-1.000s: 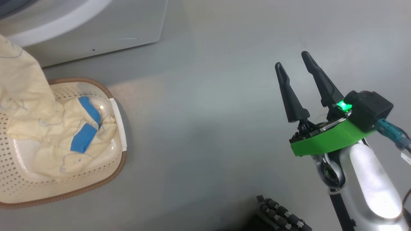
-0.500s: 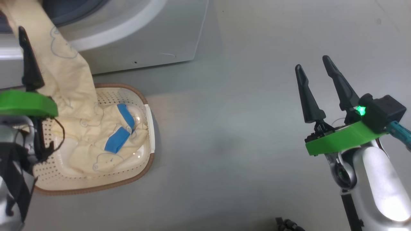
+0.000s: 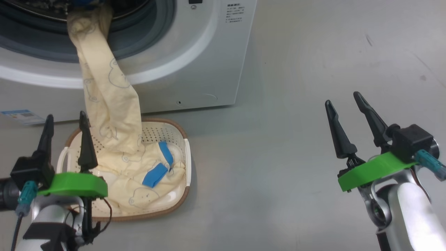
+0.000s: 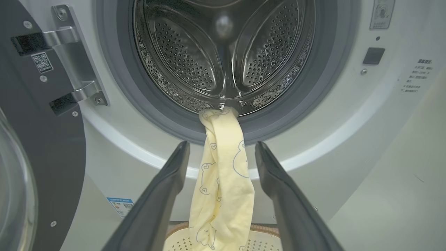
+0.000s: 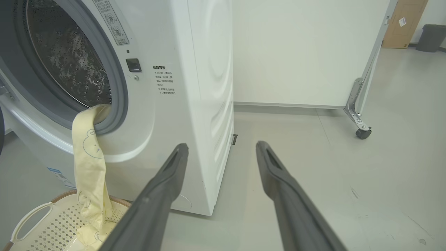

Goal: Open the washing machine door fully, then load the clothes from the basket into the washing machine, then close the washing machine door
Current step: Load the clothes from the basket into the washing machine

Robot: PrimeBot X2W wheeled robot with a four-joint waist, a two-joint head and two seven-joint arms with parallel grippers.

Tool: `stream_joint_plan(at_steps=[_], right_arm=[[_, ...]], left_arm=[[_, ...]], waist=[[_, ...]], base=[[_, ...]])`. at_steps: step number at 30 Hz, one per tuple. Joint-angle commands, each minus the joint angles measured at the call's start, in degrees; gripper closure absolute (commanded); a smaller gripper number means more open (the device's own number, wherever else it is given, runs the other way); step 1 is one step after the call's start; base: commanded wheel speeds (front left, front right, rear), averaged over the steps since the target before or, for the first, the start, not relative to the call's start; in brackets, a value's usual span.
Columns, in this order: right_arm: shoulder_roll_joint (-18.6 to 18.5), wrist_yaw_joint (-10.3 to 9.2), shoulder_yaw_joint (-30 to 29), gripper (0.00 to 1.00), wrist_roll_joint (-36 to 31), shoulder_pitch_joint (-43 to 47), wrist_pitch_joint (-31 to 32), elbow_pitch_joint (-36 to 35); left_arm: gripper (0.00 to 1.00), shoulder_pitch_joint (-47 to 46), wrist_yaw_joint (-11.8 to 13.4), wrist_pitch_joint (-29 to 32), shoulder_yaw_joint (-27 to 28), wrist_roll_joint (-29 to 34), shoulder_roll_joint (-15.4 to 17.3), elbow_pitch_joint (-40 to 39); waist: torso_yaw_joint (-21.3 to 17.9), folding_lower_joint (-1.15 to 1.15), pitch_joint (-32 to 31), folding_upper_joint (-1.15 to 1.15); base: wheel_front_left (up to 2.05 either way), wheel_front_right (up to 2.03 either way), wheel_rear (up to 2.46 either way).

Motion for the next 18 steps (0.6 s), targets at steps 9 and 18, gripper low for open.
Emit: stream_joint_plan(at_steps=[9, 18], right_arm=[[-0.4, -0.16, 0.16, 0.0, -0.37, 4.0, 2.16, -3.87], [-0.4, -0.16, 0.74, 0.0, 0.57, 5.89, 2.59, -5.12]], left_arm=[[0.0, 4.75, -0.99, -0.31, 2.33, 0.63, -0.78, -1.78], [0.0, 6.84, -1.23, -0.31, 2.14, 0.89, -1.2, -1.87]], waist=[[1.9, 0.01, -6.71, -0.01], [1.46, 0.01, -8.02, -0.01]], base=[[0.0, 0.0, 0.0], [0.0, 0.0, 0.0]])
